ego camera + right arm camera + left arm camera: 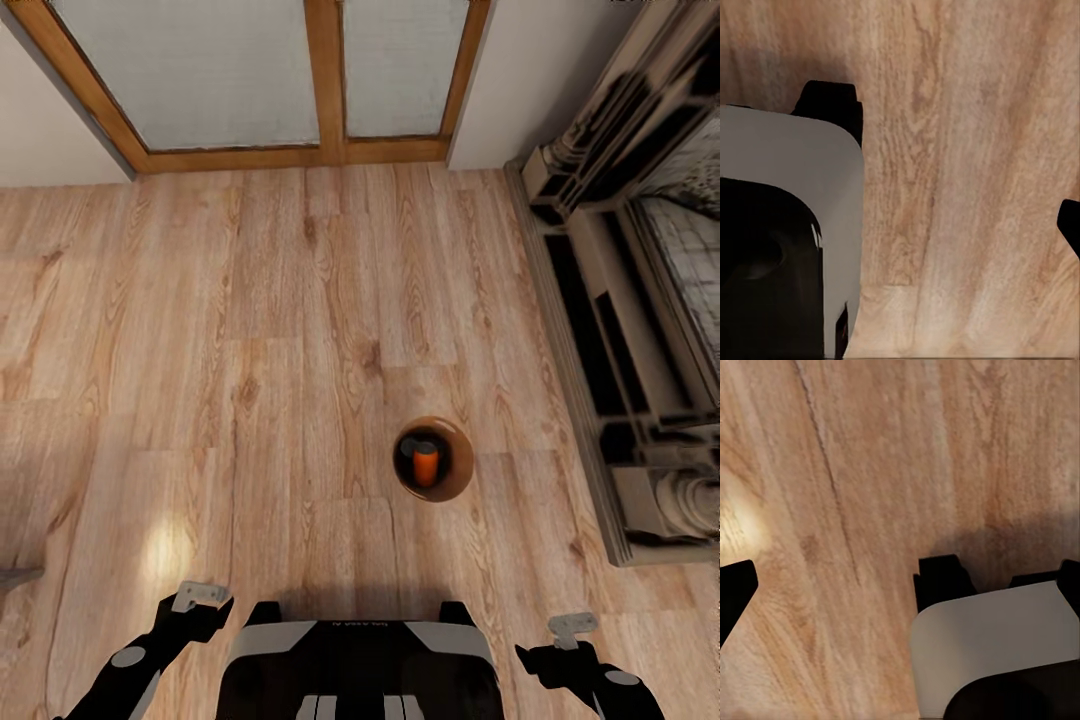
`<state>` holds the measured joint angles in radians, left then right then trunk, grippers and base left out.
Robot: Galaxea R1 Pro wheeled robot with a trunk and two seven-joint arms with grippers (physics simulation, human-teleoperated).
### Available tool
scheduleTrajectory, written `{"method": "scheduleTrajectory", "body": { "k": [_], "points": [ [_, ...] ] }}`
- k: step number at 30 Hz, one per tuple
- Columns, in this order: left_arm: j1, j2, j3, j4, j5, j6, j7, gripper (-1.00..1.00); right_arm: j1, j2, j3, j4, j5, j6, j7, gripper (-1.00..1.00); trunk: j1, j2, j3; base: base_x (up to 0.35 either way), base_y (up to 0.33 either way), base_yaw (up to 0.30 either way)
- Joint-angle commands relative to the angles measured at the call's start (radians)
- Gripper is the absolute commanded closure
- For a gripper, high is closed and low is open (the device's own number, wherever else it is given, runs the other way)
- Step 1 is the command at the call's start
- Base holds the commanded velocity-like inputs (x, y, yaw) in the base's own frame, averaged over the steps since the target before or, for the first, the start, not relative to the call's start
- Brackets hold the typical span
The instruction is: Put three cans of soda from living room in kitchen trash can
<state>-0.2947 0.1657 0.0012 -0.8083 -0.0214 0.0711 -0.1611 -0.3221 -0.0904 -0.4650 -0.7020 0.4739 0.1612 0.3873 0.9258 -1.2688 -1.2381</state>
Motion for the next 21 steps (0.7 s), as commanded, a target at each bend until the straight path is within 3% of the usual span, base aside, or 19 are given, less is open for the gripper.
{"method": "scheduleTrajectory", "body": {
  "k": [1, 21],
  "points": [
    [0.000, 0.000, 0.000, 0.000, 0.000, 0.000, 0.000, -1.00, 0.000, 0.000, 0.000, 0.001, 0.000, 0.000, 0.000, -1.00, -0.004, 0.007, 0.003, 0.000, 0.000, 0.000],
    [0.000, -0.007, -0.001, 0.009, -0.002, -0.003, 0.000, -1.00, 0.000, 0.004, -0.004, 0.002, -0.004, -0.040, -0.003, -1.00, -0.081, 0.147, 0.066, 0.000, 0.000, 0.000]
  ]
}}
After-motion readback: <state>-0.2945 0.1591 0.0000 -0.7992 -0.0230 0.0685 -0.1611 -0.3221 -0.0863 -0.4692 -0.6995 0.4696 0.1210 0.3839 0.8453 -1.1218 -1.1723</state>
